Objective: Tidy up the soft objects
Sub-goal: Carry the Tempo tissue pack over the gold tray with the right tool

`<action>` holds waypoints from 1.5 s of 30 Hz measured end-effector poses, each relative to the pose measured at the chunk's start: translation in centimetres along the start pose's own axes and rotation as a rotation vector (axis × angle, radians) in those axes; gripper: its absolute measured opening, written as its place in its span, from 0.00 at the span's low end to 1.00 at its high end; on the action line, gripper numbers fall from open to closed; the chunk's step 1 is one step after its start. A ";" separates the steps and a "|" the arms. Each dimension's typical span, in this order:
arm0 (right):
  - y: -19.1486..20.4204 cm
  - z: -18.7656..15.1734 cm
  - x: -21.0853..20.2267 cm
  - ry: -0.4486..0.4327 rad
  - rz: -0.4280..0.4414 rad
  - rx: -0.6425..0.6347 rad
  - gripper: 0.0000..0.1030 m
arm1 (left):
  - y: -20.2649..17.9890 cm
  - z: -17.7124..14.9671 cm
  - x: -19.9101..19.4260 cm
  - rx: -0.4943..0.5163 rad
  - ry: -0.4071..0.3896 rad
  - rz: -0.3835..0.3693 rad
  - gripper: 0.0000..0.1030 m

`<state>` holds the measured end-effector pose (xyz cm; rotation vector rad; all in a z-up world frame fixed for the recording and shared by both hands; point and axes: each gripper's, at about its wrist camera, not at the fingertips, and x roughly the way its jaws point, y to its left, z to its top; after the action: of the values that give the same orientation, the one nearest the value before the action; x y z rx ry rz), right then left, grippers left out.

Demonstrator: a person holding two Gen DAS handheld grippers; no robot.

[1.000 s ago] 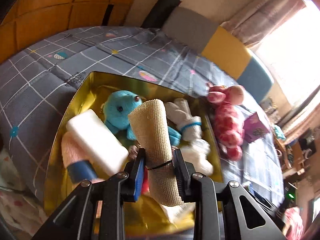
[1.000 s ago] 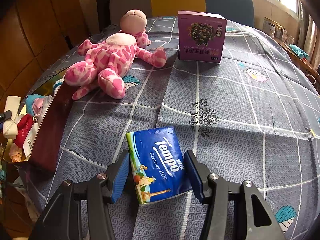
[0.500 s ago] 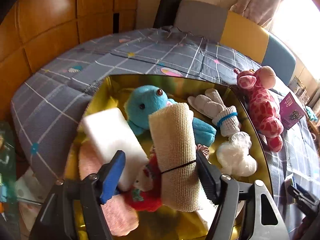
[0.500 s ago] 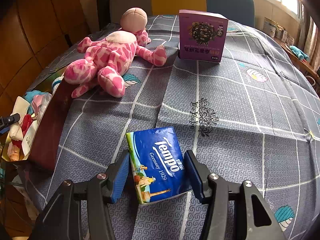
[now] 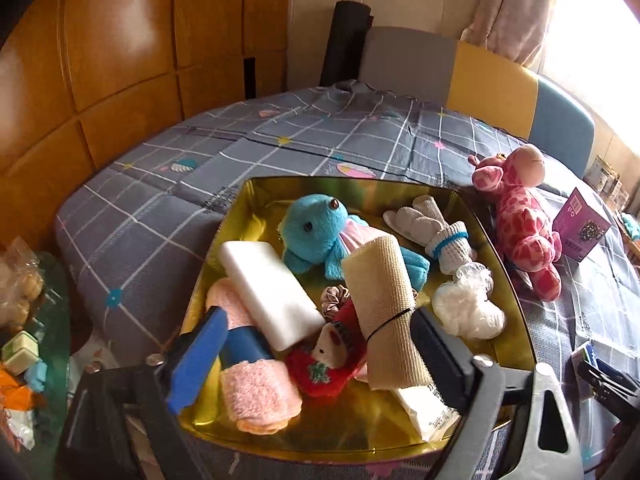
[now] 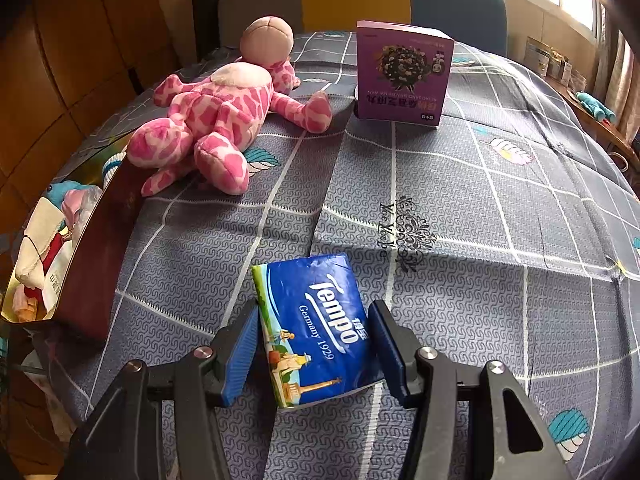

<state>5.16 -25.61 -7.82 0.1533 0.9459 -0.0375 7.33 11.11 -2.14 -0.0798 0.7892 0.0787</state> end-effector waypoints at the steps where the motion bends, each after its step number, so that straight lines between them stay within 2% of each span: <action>1: 0.0 0.0 0.0 -0.002 -0.002 -0.002 0.54 | 0.0 -0.1 -0.5 -0.001 -0.008 0.000 0.96; 3: 0.1 -0.1 0.0 -0.004 -0.007 -0.006 0.54 | 0.1 -0.1 -1.2 -0.007 -0.022 0.002 1.00; 8: 0.3 -0.1 0.0 -0.004 -0.017 -0.009 0.54 | 0.3 -0.4 -2.9 -0.025 -0.037 -0.008 1.00; 14: 0.5 -0.1 0.0 0.000 -0.040 -0.006 0.54 | -0.1 -0.6 -4.7 -0.016 -0.043 0.032 1.00; 16: 0.5 -0.1 0.0 0.003 -0.046 -0.010 0.54 | 0.0 -0.7 -5.5 -0.024 -0.066 0.030 1.00; 20: 0.6 -0.1 0.0 0.007 -0.052 -0.015 0.54 | -0.1 -1.0 -6.8 -0.024 -0.137 0.074 1.00; 25: 0.8 0.0 -0.2 0.008 -0.066 -0.016 0.54 | 0.1 -1.3 -6.7 -0.023 -0.130 0.085 1.00; 28: 1.8 0.5 -1.5 -0.030 -0.054 -0.043 0.54 | 0.3 -1.6 -6.9 -0.031 -0.153 0.093 1.00; 37: 7.7 2.2 -4.4 -0.074 0.087 -0.141 0.54 | 0.7 -1.7 -6.1 -0.043 -0.117 0.106 1.00; 45: 15.1 3.4 -4.4 0.007 0.253 -0.336 0.54 | 0.8 -1.8 -5.6 -0.048 -0.094 0.116 1.00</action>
<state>6.78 -11.29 -0.54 -0.0390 0.9204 0.3537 2.09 11.52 0.54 -0.0747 0.6973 0.2103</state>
